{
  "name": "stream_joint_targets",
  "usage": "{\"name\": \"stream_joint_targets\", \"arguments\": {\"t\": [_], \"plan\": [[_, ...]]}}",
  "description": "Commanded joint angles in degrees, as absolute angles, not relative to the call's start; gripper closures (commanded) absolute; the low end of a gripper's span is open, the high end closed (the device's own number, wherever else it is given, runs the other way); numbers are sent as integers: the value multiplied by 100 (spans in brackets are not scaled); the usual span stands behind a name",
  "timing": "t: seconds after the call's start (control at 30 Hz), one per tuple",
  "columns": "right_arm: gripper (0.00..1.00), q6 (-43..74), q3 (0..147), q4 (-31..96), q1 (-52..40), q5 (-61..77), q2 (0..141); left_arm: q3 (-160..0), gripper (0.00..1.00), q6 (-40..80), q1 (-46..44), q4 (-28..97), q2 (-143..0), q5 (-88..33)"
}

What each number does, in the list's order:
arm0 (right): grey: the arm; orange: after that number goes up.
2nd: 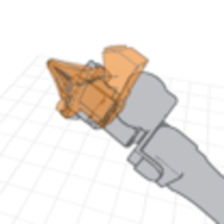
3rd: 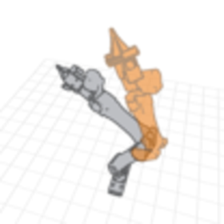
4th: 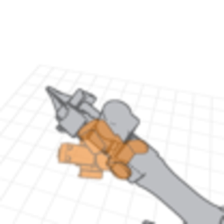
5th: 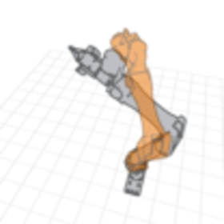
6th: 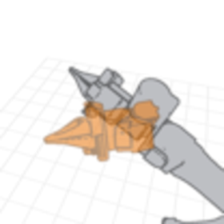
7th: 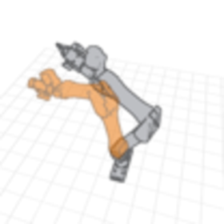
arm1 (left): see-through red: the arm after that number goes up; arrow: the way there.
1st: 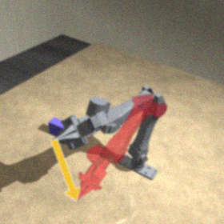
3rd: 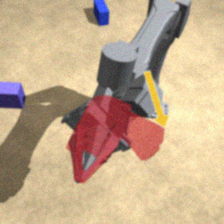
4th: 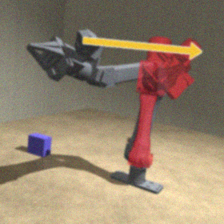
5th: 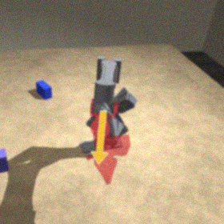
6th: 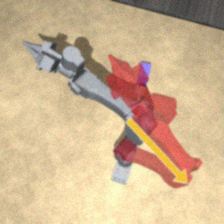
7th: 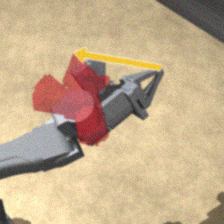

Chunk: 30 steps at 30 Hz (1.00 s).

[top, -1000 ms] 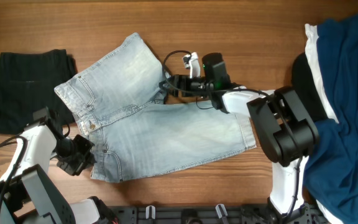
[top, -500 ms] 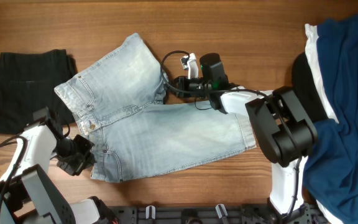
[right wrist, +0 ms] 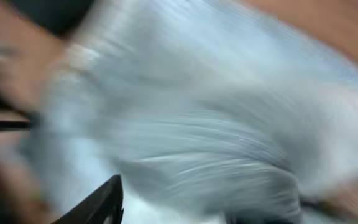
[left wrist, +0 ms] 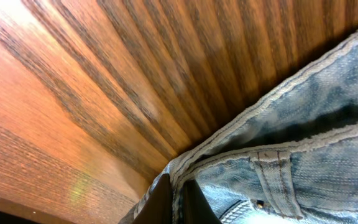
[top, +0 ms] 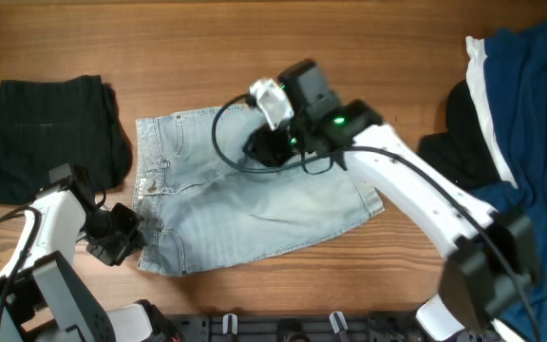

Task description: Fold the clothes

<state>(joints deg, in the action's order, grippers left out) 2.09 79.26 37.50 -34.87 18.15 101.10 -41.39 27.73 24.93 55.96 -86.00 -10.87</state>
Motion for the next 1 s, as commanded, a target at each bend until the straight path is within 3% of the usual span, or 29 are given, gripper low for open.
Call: {"name": "stream_joint_targets", "arguments": {"t": [0.0,0.13,0.23,0.37,0.6,0.73,0.9,0.97], "plan": [[41,2716,7830,4338,-3183,-1651,10409,-4191,96,2738,2541,5590,-8615,-952],[41,3719,7824,4600,-2521,-1044,10409,-4191,96,2740,2541,5590,-8615,-952],[41,3181,7826,4473,-2307,-478,10442,-4191,96,2738,2541,5566,-8615,-952],[32,1769,7826,4344,-2364,1280,10560,-4191,96,2738,2541,5548,-8615,-952],[26,2554,7732,5221,-2563,1238,10571,-4191,96,2738,2541,5502,-8615,-952],[24,2700,7413,4276,-2794,1140,10578,-4191,96,2738,2541,5489,-8615,-952],[24,3789,6836,2460,-3033,784,10766,-4191,96,2738,2541,5489,-8615,-952],[39,4095,6801,2392,-3041,283,10932,-4191,96,2740,2541,5489,-8615,-952]]}}
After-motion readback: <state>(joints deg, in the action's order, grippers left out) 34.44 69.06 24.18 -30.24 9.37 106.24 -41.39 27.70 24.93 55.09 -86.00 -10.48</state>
